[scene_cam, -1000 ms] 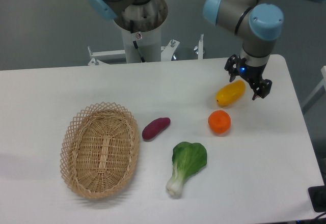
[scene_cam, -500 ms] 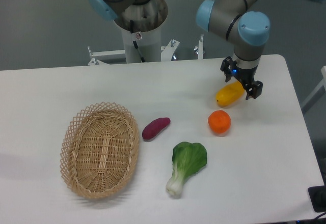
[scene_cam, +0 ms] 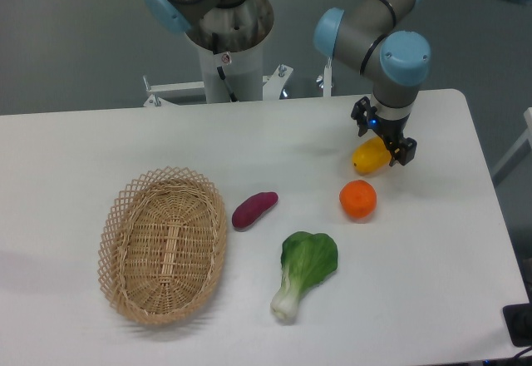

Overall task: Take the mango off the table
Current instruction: 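Close the gripper around the yellow mango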

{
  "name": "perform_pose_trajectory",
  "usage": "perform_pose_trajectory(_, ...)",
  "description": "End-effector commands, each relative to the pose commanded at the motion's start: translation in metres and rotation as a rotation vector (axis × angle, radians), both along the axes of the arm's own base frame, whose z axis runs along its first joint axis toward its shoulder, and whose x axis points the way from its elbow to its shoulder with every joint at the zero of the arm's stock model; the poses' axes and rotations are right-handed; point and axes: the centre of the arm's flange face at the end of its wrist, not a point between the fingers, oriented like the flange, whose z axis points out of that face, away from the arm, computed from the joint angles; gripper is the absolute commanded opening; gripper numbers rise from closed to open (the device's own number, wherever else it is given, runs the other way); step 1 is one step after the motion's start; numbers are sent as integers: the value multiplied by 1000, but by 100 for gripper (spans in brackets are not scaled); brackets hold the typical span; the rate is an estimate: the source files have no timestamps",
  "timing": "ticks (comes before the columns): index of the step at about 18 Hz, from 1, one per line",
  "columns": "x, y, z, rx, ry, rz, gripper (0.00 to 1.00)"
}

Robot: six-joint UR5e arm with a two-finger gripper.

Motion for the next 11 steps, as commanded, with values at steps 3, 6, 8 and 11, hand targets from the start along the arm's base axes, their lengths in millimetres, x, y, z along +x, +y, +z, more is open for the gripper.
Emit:
perform_pose_trajectory(3,3,-2,-3,-21,0,0,100)
perform_pose_trajectory(6,5,1,-4,-45,18,11,100)
perform_pose_trajectory(8,4,1,-3,-43,24,13,90)
perform_pose_trajectory(11,4,2,-3,-39,31,37,71)
